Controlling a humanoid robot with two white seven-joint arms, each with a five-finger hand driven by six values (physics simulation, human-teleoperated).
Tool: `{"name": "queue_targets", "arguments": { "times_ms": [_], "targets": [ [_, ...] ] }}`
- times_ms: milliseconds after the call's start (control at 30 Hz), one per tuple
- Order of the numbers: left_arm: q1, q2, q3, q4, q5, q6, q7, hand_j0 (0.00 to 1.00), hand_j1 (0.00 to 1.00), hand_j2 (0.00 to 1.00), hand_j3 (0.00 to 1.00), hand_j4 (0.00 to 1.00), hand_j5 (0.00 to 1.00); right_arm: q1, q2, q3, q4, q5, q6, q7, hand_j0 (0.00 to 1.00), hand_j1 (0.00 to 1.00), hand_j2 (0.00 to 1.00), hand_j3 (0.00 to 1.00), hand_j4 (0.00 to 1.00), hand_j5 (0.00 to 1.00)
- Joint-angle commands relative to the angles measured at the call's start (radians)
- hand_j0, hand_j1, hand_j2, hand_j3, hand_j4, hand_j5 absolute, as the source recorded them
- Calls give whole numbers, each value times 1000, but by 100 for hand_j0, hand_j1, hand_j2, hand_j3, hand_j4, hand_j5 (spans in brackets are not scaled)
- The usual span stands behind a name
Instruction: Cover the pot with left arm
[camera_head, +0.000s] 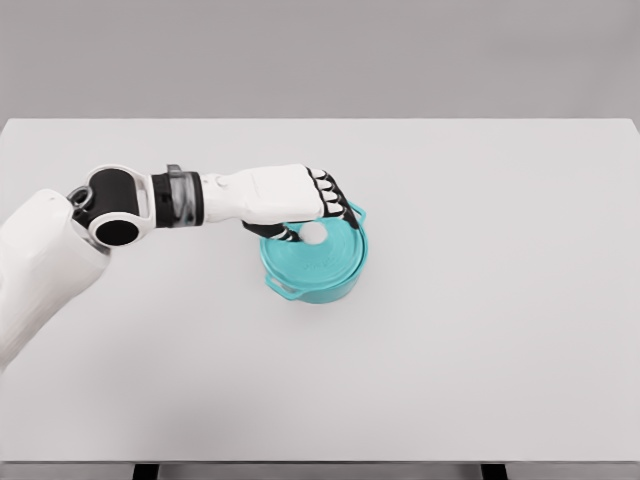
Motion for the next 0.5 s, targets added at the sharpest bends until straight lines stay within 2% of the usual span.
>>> {"name": "queue_targets", "arguments": {
  "times_ms": [0,467],
  "targets": [
    [0,-4,0,0,9,3,0,81,81,81,81,81,81,0,0,0,-1,0,0,0,100,100,100,100,100,100],
    [3,1,8,9,9,3,0,84,84,84,84,84,84,-2,0,0,0,0,0,0,100,100,100,100,100,100]
  ]
}}
